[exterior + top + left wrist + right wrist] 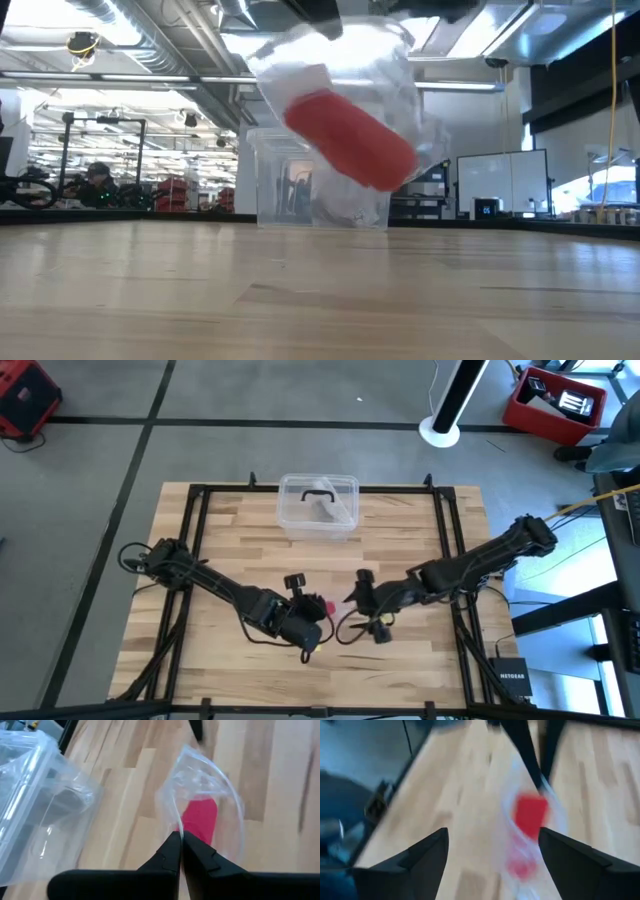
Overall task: Roll bandage
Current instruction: Close the transparent zip bag
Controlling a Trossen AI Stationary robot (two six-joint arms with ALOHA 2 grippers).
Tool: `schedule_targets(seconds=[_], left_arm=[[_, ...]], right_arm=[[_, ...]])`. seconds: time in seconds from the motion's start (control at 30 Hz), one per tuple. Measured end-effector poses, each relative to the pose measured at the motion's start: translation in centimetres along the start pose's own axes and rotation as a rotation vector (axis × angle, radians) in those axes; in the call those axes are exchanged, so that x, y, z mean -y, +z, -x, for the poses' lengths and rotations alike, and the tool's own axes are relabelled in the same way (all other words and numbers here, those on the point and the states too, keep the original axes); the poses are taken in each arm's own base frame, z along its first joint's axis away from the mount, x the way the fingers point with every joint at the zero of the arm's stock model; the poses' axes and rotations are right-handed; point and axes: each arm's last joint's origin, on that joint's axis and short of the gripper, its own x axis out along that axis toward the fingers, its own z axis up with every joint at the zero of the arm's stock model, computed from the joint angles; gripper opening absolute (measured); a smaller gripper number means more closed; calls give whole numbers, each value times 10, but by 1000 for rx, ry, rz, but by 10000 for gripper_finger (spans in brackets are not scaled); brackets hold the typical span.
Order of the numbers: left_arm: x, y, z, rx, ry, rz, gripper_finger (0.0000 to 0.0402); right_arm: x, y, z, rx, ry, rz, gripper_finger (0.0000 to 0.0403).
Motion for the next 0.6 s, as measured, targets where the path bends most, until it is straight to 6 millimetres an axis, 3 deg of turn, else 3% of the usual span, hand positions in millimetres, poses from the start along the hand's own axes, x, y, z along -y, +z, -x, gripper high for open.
schedule_targets(seconds=[0.13,0.23,0.47,0.6], left_arm=[[1,-1,0,-3,-3,14,5],[0,0,0,-3,0,17,5],[-2,1,-2,1,0,26,5],[0,2,-3,10,-6,15,5]], right_arm=[[4,-12,17,-138,-79,-17,308],[8,-26,12,-185,-157,-38,308],[12,-66,-25,69,-145,30,308],[17,-81,-31,318,-148,-15,308]])
